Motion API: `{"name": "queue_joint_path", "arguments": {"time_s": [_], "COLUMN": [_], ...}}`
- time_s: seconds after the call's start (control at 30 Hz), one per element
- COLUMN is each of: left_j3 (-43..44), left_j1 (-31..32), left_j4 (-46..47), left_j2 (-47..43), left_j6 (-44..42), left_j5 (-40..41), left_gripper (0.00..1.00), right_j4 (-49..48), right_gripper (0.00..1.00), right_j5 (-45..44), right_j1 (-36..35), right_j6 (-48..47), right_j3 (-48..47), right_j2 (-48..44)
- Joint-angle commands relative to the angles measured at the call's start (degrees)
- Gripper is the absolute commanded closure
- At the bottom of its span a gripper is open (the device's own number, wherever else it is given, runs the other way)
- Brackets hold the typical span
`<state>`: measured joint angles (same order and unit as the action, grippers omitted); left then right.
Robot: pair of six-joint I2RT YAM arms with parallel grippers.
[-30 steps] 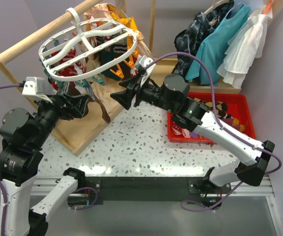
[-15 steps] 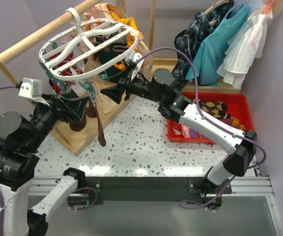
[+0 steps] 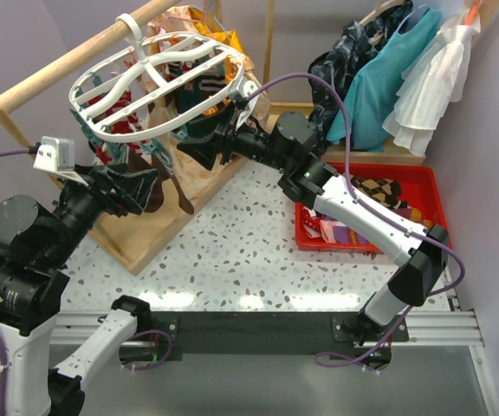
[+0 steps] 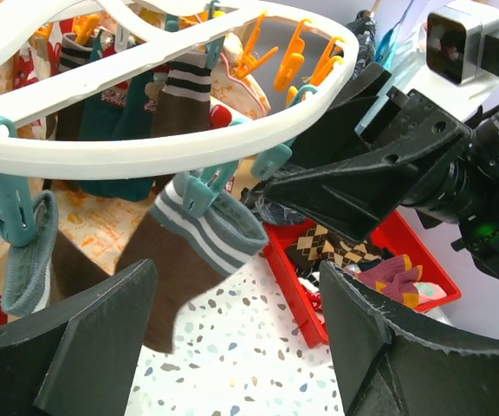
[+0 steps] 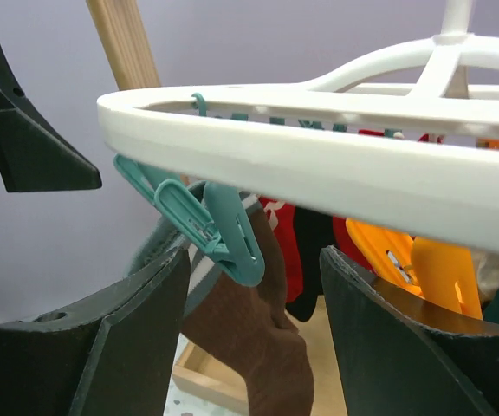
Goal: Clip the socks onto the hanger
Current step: Open the clamp at the hanger.
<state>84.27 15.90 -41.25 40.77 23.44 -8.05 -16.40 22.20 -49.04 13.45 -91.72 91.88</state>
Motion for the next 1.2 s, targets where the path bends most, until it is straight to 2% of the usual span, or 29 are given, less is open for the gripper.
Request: {"name": "queue_joint_path", "arguments": {"time_s": [0.0,0.2,0.5,0.63,0.93,1.17], "left_j3": [0.5,0.2,-0.4,-0.4,-0.2,0.5], "left_j1": [0.4,0.3,0.3,0.4,0.4,0.4], "left_j4": [1.4,2.0,2.1,2.2,2.1,1.4], "left_j2": [0.6,0.9,0.9,0.9,0.9,1.2], "left_j6": [0.8,1.2,1.2,1.3,1.9,3.4], "left_j5": [-1.3,-2.6,-2.8,-2.7,-2.5,-1.1], "left_gripper": [0.2,0.2,0.2,0.2,0.2,0.2], "right_j4": [-4.0,-3.4,-3.4,-4.1,-6.1,-2.9], "right_gripper": [0.35,0.36,0.49,0.59,1.0,1.0], "right_j5": [3.9,7.4,9.9,10.1,10.8,5.6], "right_j1": [0.5,0.5,0.5,0.5,0.3,-3.7], "right_j6": [1.0,2.0,2.2,2.5,3.9,-1.6], "right_j3": [-4.3,-7.2,-7.9,-7.4,-4.3,-0.7], "right_j2": [1.5,3.8,4.1,3.6,2.6,0.8]}}
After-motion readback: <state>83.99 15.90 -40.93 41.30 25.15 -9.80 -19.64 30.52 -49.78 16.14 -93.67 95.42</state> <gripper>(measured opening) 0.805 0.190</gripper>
